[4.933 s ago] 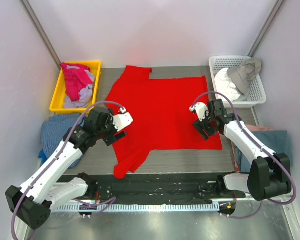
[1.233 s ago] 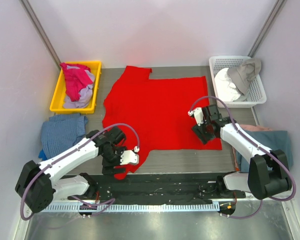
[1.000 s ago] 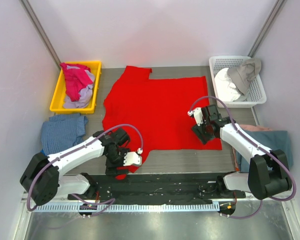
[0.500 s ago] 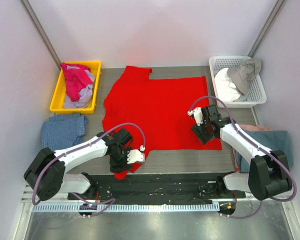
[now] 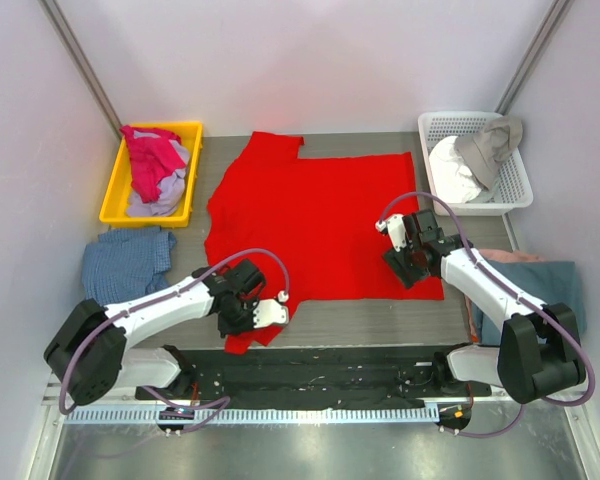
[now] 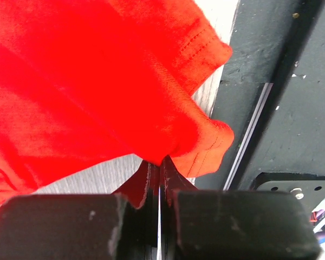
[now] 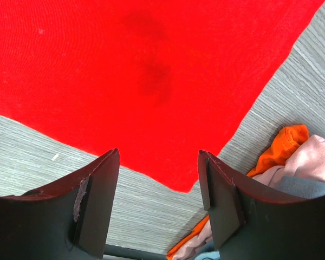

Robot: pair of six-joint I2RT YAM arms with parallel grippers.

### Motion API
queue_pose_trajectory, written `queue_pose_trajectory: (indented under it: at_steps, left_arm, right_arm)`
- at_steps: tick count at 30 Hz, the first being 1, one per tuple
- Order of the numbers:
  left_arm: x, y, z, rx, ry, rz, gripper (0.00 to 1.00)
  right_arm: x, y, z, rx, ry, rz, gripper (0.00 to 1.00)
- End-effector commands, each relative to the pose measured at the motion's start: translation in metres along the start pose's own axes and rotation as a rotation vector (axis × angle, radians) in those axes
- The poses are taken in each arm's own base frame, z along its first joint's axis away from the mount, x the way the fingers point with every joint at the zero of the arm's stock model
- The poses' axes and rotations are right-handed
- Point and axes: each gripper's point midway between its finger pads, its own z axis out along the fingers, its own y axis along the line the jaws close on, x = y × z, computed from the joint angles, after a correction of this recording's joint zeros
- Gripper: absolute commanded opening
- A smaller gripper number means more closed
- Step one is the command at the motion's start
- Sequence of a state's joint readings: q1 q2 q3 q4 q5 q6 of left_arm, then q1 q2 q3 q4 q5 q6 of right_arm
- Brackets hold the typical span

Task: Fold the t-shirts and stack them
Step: Grap the side of the flattened tshirt closest away from the robot with both arms

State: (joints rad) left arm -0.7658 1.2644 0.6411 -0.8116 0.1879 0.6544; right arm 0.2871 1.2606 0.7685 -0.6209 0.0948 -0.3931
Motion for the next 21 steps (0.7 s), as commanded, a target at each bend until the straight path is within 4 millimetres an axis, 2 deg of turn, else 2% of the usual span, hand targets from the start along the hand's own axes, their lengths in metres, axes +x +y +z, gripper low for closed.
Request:
queue_pose_trajectory:
  at_steps: [1,6,12,21]
  left_arm:
    - [-0.008,0.005,-0.013,-0.049,-0.033,-0.003,0.0]
    - [-0.017,0.011,-0.029,-0.092,-0.071,0.006,0.0]
    - [-0.02,0.013,-0.036,-0.105,-0.078,0.007,0.0]
    - [-0.017,0.015,-0.039,-0.138,-0.081,-0.006,0.0]
  right_arm:
    - [-0.007,-0.003,-0.007,0.022,-0.045,0.0,0.66]
    - [0.0,-0.002,-0.007,0.026,-0.031,-0.01,0.66]
    - [0.019,0.004,0.0,0.01,0.019,-0.045,0.65]
    - [0.046,-0.013,-0.005,0.112,0.093,-0.137,0.63]
